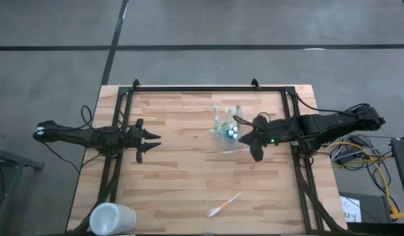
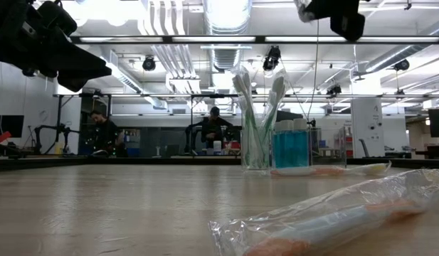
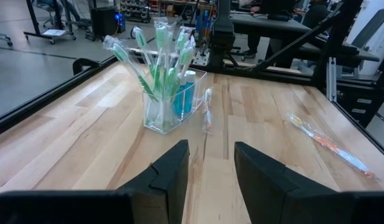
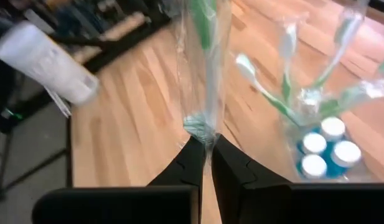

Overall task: Pick & Place toothbrushing station
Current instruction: Put the green toothbrush into the transparent organizer

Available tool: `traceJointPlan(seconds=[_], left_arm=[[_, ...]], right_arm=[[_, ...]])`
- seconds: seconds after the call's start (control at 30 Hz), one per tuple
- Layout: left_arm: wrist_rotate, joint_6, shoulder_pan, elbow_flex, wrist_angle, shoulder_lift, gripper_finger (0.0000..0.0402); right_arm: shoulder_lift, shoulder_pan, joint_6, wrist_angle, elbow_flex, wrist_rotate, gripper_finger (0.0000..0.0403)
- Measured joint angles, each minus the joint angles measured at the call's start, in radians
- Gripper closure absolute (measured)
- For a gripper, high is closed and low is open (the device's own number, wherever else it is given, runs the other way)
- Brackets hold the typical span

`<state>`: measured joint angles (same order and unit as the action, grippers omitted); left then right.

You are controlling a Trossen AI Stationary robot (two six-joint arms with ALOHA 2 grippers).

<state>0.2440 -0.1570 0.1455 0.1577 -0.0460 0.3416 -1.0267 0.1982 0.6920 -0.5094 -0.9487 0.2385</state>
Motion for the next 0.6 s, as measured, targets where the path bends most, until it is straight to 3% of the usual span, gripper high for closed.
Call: traceJointPlan(seconds=[0.17, 0.33, 0.6], left_arm=[[0.0, 0.0, 0.0, 0.0, 0.0, 0.0, 0.0266], [0.0, 0.0, 0.0, 0.0, 0.0, 0.0, 0.0266], [0.0, 0.0, 0.0, 0.0, 0.0, 0.0, 0.0266]], right_arm=[[-0.088, 0.0, -0.012, -0.246, -0.12, 0.011, 0.039], [-0.191, -0.001, -0.006, -0.511, -0.27, 0.116, 0.039], [-0.299, 0.0, -0.111, -0.503, -0.36, 0.121, 0.039]])
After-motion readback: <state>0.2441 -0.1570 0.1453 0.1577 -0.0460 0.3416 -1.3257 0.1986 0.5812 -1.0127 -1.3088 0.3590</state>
